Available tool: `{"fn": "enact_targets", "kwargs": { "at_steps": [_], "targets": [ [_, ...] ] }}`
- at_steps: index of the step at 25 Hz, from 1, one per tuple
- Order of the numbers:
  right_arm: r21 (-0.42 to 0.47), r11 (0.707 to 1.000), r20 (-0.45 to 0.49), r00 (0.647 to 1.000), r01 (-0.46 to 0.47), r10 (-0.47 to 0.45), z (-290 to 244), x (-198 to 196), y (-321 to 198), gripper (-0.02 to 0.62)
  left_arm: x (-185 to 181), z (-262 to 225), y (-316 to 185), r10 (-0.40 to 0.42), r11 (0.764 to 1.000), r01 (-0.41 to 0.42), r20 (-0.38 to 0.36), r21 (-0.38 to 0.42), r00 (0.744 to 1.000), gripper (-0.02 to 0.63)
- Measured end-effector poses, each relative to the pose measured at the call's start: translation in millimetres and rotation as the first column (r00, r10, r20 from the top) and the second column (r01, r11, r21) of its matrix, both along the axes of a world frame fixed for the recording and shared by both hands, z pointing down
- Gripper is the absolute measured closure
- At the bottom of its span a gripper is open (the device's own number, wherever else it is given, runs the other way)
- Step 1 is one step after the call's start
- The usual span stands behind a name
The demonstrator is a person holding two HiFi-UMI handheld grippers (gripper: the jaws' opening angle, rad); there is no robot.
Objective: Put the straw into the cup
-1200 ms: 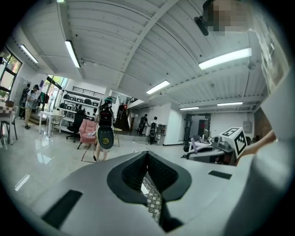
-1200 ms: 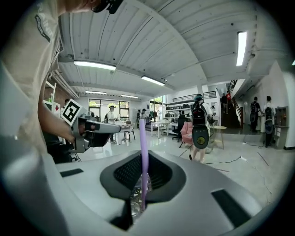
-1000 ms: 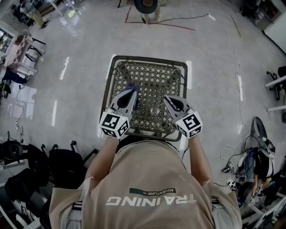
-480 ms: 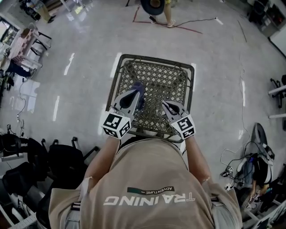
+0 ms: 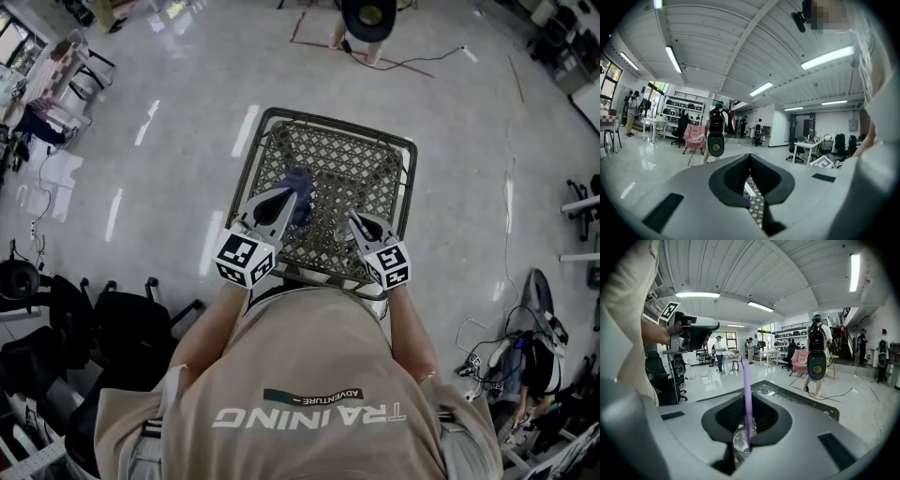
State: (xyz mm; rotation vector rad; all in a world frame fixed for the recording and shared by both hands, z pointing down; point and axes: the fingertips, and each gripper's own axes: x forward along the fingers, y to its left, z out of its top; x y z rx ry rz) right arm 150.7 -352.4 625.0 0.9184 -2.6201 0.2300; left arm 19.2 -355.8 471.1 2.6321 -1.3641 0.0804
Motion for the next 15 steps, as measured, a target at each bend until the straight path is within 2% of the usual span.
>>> {"fn": "enact_targets", "kwargs": {
  "at_steps": [2,5,6,10,15],
  "targets": [
    [-0.014,1.000,0.008,1.000,-0.003,0.003,0,2,2,0.552,-1,-1,0,0.003,1.000,-0.003,-0.002,0.003,1.000,0.591],
    [-0.024,1.000,0.023,1.000,-0.011,0.011,-5,4,4,0.463,-2,-3,0,0.005,1.000,-0.005,-0.011,0.008,1.000,0.591],
    [-0.019,1.000,0.026,1.000,-0.015,0.015,-8,4,4,0.453,-1,-3,0,0.007,1.000,-0.007,-0.013,0.008,1.000,0.591],
    [0.037,0.999,0.054,0.998,-0.021,0.019,-36,5,5,0.453,2,-3,3,0.024,1.000,-0.024,-0.026,0.014,0.999,0.591],
    [0.131,0.991,0.153,0.988,-0.035,0.014,-95,2,-1,0.479,-1,-8,2,0.038,0.999,-0.037,-0.030,0.037,0.999,0.591]
  ]
}}
